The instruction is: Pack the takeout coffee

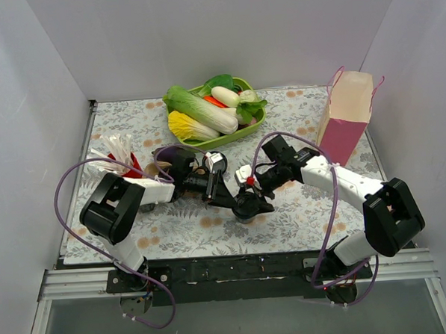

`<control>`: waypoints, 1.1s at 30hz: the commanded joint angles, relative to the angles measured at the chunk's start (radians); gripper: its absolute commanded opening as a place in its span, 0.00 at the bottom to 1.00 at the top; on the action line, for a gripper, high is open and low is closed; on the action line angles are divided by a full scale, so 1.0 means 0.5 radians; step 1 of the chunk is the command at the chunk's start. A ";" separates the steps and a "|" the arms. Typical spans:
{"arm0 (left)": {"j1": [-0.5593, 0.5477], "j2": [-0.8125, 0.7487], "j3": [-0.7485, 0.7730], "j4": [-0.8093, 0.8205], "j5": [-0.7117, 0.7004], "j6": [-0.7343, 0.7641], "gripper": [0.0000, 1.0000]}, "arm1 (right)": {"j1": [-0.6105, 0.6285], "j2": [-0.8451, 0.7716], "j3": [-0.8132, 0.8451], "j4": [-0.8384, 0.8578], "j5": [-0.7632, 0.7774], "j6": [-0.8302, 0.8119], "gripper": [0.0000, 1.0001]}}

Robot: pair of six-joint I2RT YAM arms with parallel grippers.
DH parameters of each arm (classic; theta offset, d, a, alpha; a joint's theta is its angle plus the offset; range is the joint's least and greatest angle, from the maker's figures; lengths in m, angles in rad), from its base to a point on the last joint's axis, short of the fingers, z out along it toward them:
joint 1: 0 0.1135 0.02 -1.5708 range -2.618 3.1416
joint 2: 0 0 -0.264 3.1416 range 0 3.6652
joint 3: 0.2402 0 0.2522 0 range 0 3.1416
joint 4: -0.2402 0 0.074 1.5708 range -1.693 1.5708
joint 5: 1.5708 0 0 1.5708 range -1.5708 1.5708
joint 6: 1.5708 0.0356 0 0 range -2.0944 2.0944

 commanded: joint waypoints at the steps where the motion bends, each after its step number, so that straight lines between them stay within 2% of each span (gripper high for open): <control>1: 0.014 0.021 0.001 0.077 0.016 -0.026 0.55 | 0.011 -0.015 -0.105 0.008 -0.027 -0.013 0.87; 9: 0.011 0.061 0.044 0.046 0.044 -0.054 0.55 | -0.026 -0.009 -0.319 0.222 -0.183 0.247 0.84; 16: 0.017 0.101 -0.017 0.111 0.037 -0.069 0.54 | -0.053 -0.012 -0.473 0.357 -0.294 0.315 0.84; 21: 0.026 0.165 0.004 0.105 0.040 -0.054 0.54 | -0.063 0.000 -0.544 0.572 -0.361 0.502 0.84; 29: 0.032 0.190 0.090 -0.199 -0.045 0.136 0.53 | -0.063 0.000 -0.626 0.818 -0.423 0.754 0.84; 33: 0.032 0.159 0.109 -0.199 0.000 0.146 0.53 | -0.063 -0.045 -0.657 0.855 -0.395 0.794 0.84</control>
